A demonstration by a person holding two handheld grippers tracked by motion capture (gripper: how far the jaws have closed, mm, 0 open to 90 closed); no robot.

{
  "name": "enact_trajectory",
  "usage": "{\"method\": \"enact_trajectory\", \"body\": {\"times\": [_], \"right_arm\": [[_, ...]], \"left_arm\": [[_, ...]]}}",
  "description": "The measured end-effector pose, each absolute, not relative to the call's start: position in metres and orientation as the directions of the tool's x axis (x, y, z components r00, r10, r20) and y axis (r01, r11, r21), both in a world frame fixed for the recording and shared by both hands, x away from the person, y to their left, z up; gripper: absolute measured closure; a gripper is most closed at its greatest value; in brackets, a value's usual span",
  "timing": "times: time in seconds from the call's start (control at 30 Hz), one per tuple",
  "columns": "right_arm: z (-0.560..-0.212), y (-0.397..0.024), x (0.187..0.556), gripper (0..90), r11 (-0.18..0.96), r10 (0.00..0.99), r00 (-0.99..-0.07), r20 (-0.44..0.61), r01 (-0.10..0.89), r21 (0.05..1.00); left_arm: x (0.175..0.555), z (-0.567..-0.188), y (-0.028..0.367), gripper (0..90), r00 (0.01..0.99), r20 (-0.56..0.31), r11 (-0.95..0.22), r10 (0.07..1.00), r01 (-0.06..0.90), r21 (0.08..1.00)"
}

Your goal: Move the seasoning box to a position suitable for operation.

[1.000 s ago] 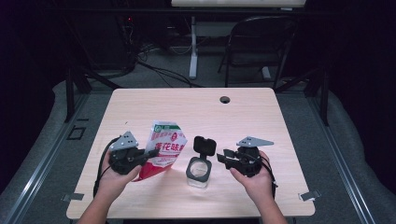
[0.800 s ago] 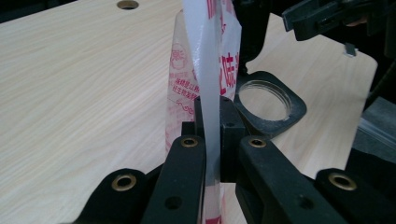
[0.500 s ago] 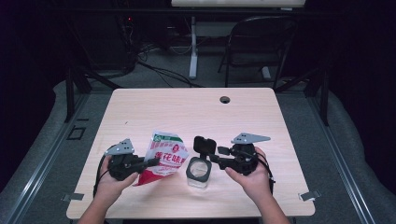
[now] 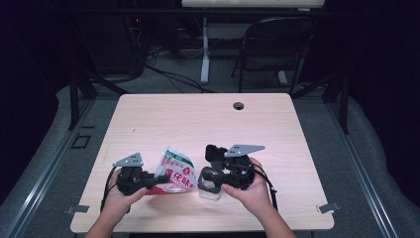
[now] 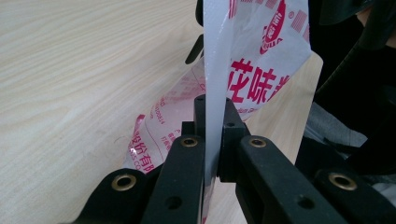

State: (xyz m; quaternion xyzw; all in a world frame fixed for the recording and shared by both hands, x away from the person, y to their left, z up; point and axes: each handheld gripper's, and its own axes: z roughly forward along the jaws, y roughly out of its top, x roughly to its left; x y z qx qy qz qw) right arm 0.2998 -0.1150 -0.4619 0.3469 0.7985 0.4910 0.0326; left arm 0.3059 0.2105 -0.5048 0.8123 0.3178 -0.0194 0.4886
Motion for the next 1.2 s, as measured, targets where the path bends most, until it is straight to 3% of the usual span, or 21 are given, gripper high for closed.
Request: {"method": "enact_trajectory", "body": {"times": [0.73,1.03,1.2], "right_arm": [[-0.461,-0.091,0.298,53.5,0.281,0.539,-0.784,0.309,0.513,0.811],[-0.465,-0.089,0.301,58.5,0.279,0.564,-0.768,0.304,0.524,0.805],[-0.464,-0.085,0.297,58.0,0.273,0.508,-0.786,0.351,0.534,0.800]], "left_arm": [[0.304,-0.520,0.213,89.9,0.776,-0.379,-0.320,0.504,0.575,0.753],[0.303,-0.526,0.213,89.8,0.769,-0.385,-0.325,0.510,0.586,0.742],[0.303,-0.527,0.211,89.8,0.770,-0.383,-0.332,0.511,0.587,0.738]]}}
